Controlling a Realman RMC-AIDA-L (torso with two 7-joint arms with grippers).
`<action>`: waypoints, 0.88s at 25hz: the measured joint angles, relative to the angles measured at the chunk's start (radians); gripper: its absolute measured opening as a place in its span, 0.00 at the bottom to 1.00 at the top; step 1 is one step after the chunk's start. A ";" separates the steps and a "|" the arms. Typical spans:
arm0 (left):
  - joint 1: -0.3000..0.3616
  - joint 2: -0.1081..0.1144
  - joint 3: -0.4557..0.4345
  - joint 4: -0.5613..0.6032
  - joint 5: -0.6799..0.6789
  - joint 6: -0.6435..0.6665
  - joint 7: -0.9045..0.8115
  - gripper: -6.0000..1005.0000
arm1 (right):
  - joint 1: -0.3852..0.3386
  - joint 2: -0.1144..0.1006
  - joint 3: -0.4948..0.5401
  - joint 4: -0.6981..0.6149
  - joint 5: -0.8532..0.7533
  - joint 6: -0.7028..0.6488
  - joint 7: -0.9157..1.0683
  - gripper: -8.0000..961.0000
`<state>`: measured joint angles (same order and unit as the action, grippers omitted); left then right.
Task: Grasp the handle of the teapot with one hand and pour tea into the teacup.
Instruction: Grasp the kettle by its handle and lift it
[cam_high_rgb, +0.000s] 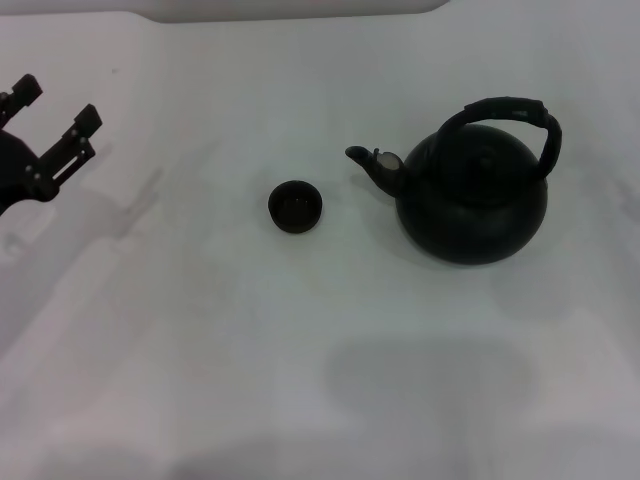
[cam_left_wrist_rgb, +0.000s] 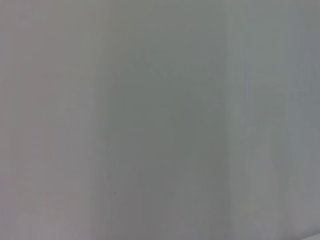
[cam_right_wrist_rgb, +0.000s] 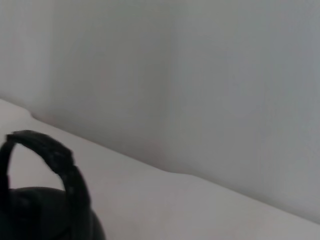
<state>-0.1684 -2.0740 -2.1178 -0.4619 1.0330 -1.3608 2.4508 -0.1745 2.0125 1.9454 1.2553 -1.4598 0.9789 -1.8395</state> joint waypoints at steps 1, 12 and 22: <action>0.003 0.000 0.000 -0.001 0.000 0.000 0.000 0.76 | -0.015 0.000 -0.018 0.018 -0.003 0.000 0.008 0.84; 0.009 0.002 0.001 -0.001 -0.002 0.008 0.002 0.76 | -0.122 0.000 -0.315 0.228 -0.073 -0.224 0.119 0.84; 0.018 0.000 -0.009 0.001 -0.002 0.011 0.003 0.76 | -0.156 -0.001 -0.458 0.303 -0.134 -0.338 0.178 0.83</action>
<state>-0.1505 -2.0739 -2.1269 -0.4606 1.0307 -1.3498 2.4541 -0.3303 2.0113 1.4874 1.5584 -1.5937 0.6413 -1.6617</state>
